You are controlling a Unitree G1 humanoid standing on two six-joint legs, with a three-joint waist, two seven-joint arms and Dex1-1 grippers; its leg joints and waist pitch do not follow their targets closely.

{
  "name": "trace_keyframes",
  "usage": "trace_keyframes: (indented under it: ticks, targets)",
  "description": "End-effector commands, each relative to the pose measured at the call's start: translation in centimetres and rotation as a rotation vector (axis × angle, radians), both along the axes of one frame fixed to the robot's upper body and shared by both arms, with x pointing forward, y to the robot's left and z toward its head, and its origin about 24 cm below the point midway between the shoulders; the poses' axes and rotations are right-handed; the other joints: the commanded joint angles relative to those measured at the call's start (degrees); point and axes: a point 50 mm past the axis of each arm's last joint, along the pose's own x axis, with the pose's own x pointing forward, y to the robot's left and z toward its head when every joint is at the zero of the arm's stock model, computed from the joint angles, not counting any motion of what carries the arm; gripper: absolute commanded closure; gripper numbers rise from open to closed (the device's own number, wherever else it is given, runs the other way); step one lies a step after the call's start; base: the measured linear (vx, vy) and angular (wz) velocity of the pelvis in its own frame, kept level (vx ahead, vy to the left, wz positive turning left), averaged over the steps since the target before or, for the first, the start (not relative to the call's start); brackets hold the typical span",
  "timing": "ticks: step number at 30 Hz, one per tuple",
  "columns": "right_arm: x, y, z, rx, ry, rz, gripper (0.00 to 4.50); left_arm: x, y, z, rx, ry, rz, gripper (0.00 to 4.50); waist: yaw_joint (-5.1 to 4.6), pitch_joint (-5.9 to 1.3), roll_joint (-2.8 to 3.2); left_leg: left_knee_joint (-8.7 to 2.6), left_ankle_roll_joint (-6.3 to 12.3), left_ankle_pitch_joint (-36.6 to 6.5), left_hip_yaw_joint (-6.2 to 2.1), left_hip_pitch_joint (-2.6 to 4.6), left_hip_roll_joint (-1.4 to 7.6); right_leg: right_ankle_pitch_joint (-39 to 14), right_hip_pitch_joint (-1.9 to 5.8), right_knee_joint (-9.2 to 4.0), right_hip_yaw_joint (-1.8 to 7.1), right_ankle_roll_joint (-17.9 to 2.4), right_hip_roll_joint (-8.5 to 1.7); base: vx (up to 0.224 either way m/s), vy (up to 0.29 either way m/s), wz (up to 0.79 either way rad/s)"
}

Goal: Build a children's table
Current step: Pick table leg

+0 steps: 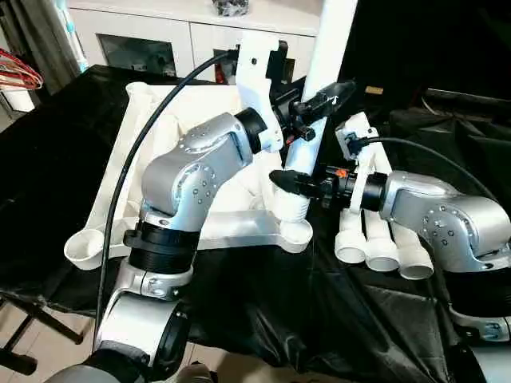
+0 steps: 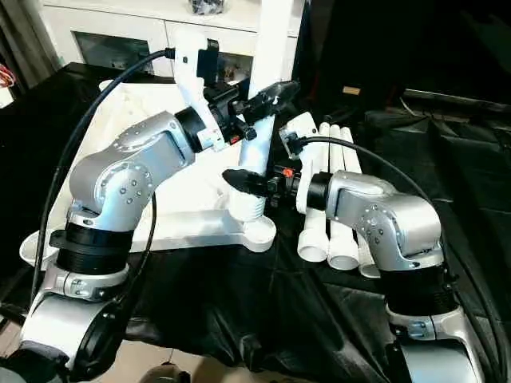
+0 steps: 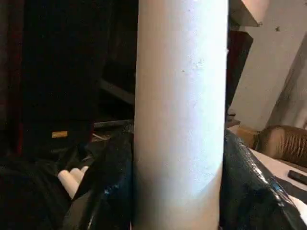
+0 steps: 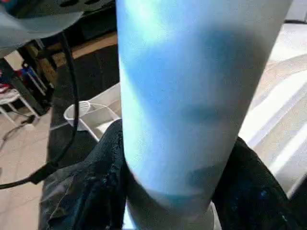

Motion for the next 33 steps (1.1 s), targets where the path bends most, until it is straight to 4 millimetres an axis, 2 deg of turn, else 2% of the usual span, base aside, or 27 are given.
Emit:
trace_keyframes:
  ticks: [1,2,9,24,26,29,30,31,33]
  targets:
    - [0.14,-0.19,0.28,-0.015,-0.043,-0.012,2.61,-0.05,-0.27,0.79,-0.007,-0.018,-0.012,2.6,0.18,-4.79,0.08,-3.75,-0.23,-4.29,-0.33,0.5,1.9,-7.53,4.19,-3.91,2.69,-9.97,-4.49,0.0,0.0,0.0]
    - [0.19,-0.17,0.25,0.001,-0.03,-0.009,2.05,-0.12,-0.31,0.85,-0.01,-0.02,-0.019,2.6,0.16,-4.81,0.03,-3.74,-0.15,-4.15,-0.33,0.54,1.93,-7.3,4.14,-3.89,2.69,-10.01,-4.48,0.0,0.0,0.0]
    - [0.25,-0.17,0.26,-0.003,-0.03,-0.008,1.46,-0.5,-0.48,0.83,-0.008,-0.027,-0.055,2.66,0.15,-4.83,0.08,-3.68,0.23,-3.61,-0.32,0.5,1.92,-6.25,4.16,-3.75,2.68,-10.48,-4.43,0.0,0.0,0.0]
    - [-0.21,0.06,-0.03,-0.007,-0.012,0.033,1.46,-0.97,-0.74,0.65,0.006,-0.036,-0.103,2.66,0.14,-4.8,0.06,-3.71,0.22,-3.92,-0.31,0.48,1.92,-6.81,4.19,-3.8,2.69,-10.42,-4.43,0.0,0.0,0.0]
    - [-0.21,0.06,-0.04,-0.008,-0.012,0.033,1.81,-0.98,-0.73,0.63,0.009,-0.037,-0.105,2.66,0.14,-4.79,0.11,-3.72,0.23,-4.02,-0.32,0.54,1.94,-6.82,4.14,-3.81,2.67,-10.43,-4.43,0.0,0.0,0.0]
    - [-0.23,0.04,-0.04,-0.008,-0.012,0.034,1.95,-1.01,-0.74,0.6,0.012,-0.038,-0.108,2.66,0.15,-4.82,0.04,-3.68,0.22,-3.99,-0.29,0.5,1.88,-6.91,4.21,-3.81,2.68,-10.35,-4.43,0.0,0.0,0.0]
    - [-0.23,0.04,-0.04,-0.008,-0.012,0.034,2.22,-1.01,-0.74,0.6,0.012,-0.038,-0.109,2.66,0.17,-4.84,0.06,-3.68,0.26,-3.86,-0.31,0.5,1.9,-6.75,4.22,-3.76,2.68,-10.37,-4.43,0.0,0.0,0.0]
    - [-0.24,0.03,-0.05,-0.01,-0.012,0.035,2.22,-1.02,-0.74,0.56,0.016,-0.04,-0.112,2.66,0.19,-4.86,0.2,-3.68,0.29,-3.62,-0.34,0.47,1.92,-6.41,4.21,-3.72,2.68,-10.42,-4.45,0.0,0.0,0.0]
    - [-0.24,0.02,-0.05,-0.011,-0.012,0.035,2.27,-1.02,-0.74,0.54,0.018,-0.04,-0.113,2.66,0.17,-4.86,0.1,-3.67,0.32,-3.57,-0.32,0.46,1.89,-6.09,4.24,-3.7,2.68,-10.49,-4.42,0.0,0.0,0.0]
